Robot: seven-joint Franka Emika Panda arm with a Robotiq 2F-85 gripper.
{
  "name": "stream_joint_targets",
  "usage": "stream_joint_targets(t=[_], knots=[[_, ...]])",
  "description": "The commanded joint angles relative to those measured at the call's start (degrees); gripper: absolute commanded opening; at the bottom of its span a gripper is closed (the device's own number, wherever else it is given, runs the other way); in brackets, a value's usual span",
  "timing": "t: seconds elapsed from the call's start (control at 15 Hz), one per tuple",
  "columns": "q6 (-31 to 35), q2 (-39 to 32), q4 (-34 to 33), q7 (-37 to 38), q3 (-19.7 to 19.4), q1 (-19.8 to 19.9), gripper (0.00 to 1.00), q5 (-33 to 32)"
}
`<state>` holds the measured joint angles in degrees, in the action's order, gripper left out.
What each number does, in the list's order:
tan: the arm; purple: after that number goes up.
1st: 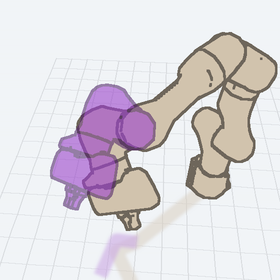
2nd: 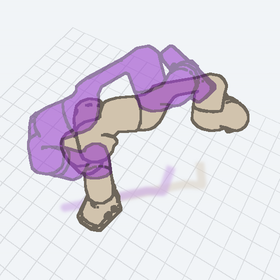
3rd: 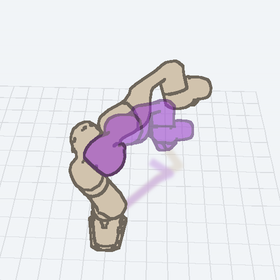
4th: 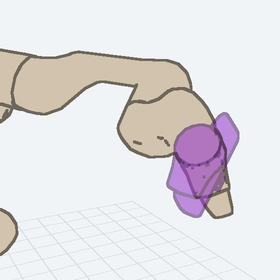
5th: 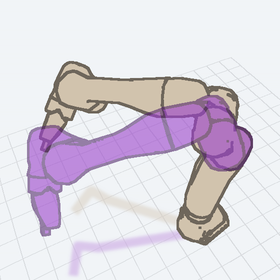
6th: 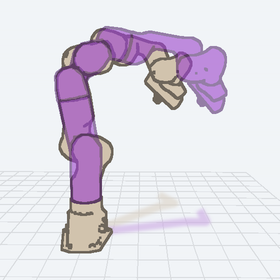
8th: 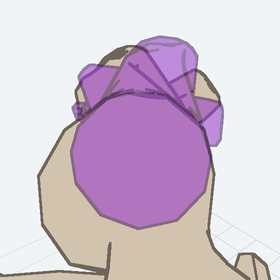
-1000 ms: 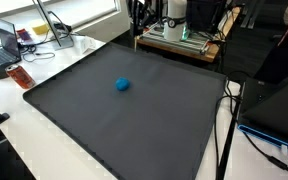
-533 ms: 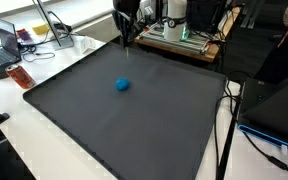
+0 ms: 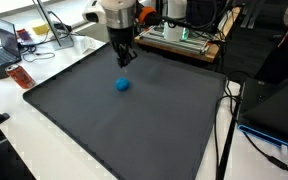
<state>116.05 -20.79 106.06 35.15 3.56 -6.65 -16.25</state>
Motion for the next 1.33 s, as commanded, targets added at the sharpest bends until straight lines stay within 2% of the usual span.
stream_joint_targets(t=[0.0,0.47,1.27], knots=[[-0.09,-4.61,-3.94,0.94,-2.53,-2.15,0.03,-0.34],[0.61,-8.40,-6.40,2.06,-5.12,-4.26,0.03,-0.88],[-1.01,-9.99,-7.17,2.34,-6.45,-5.70,0.03,-1.29]])
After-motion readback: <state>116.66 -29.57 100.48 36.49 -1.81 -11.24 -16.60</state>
